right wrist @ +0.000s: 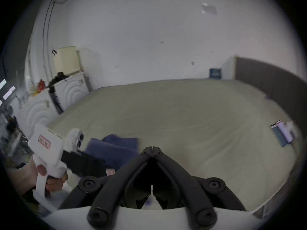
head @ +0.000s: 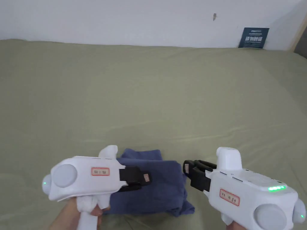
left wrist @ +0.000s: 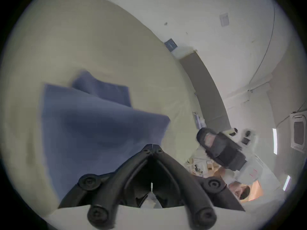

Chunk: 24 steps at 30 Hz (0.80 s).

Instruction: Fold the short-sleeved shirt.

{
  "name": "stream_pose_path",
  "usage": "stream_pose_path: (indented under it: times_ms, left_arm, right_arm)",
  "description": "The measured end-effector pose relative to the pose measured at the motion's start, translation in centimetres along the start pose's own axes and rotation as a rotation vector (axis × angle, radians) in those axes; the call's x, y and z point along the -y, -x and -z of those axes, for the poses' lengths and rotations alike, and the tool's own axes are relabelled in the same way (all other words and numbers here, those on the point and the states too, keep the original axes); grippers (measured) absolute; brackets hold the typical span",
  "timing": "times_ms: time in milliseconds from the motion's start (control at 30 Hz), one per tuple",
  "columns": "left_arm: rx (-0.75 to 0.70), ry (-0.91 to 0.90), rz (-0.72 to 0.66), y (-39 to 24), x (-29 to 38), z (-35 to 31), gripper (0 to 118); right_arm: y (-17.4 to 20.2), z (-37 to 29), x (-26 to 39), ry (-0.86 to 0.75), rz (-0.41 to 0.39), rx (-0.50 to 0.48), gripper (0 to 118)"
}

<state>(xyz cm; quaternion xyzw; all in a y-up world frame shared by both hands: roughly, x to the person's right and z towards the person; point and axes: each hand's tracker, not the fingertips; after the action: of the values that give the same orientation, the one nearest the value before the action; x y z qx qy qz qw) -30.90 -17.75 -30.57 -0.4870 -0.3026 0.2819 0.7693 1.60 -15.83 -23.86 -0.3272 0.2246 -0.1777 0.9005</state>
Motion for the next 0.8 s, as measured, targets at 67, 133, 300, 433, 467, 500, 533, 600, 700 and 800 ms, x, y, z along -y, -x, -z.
stream_pose_path:
  times_ms: [67,133,300,433,467,500,533,600,700,800]
  left_arm:
    - [-0.033,-0.037,-0.001,1.3,-0.4,-2.9,0]
    - [-0.08,-0.056,-0.008,2.5,-0.7,-4.8,0]
    - [-0.115,-0.061,-0.024,5.5,-0.9,-7.0,0]
    - [-0.118,-0.047,-0.008,7.2,-1.2,-7.2,0]
    - [-0.105,-0.034,-0.015,7.6,-1.4,-7.0,0]
    - [-0.09,-0.023,-0.027,8.0,-1.5,-6.7,2]
    - [-0.06,-0.008,-0.036,8.5,-1.7,-6.2,10]
    - [0.016,0.029,-0.067,9.4,-2.1,-4.8,90]
    - [0.055,0.062,-0.113,10.4,-2.4,-2.0,118]
    - [0.18,0.068,-0.141,10.4,-2.7,0.3,117]
  right_arm:
    - [-0.9,3.1,-0.1,0.112,0.118,-0.171,0]
    - [-1.8,6.0,0.1,0.176,0.163,-0.242,0]
    - [-6.1,12.1,0.5,0.349,0.374,-0.344,0]
    - [-9.9,14.0,1.3,0.41,0.55,-0.419,0]
    - [-10.3,14.0,1.2,0.404,0.548,-0.439,0]
    - [-10.5,14.1,1.1,0.409,0.544,-0.437,0]
    - [-10.6,14.1,1.3,0.422,0.549,-0.451,0]
    - [-11.1,14.3,1.2,0.446,0.583,-0.473,0]
    - [-11.1,14.1,1.5,0.45,0.608,-0.495,0]
    - [-11.3,14.0,1.8,0.445,0.66,-0.519,0]
